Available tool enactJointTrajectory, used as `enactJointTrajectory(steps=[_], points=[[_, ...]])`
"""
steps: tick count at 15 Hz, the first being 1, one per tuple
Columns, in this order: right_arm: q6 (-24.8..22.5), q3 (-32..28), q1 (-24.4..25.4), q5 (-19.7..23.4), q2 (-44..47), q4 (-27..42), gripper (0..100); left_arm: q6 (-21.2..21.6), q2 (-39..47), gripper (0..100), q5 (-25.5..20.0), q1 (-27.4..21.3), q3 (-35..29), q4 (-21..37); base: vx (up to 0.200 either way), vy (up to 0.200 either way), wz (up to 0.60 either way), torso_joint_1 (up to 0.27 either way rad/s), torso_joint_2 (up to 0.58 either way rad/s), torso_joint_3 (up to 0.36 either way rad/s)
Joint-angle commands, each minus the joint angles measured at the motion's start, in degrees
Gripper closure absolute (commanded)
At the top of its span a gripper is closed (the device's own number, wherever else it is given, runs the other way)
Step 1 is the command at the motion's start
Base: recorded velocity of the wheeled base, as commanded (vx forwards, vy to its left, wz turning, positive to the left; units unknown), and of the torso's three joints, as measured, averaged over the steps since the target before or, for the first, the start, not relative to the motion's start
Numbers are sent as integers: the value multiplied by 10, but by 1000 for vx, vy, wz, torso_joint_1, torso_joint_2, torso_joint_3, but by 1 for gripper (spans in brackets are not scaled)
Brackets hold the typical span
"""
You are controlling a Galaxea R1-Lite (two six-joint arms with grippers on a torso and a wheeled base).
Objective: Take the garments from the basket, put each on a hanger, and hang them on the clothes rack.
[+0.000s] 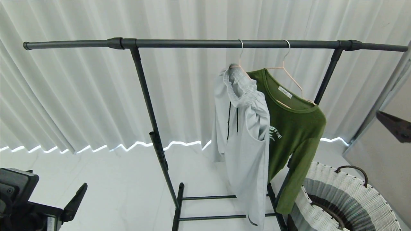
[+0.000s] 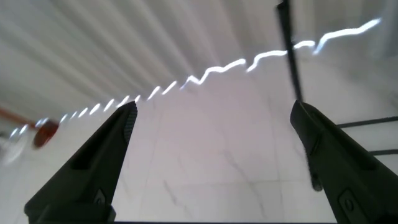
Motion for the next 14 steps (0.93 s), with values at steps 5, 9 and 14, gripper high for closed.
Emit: enactJointTrajectory(steps=[5,9,14], points=[[12,57,-179,0,-277,275,0,-40,-12,0,0,244,0,3,-120,0,0,0,1,3],[43,78,-246,0,-363,418,0,-64,-140,0,-4,243,0,85,0,0,0,0,0,0],[65,163,-321,-1,-437,505,0,-13,-523,0,-140,222,-7,456,0,0,0,0,0,0]])
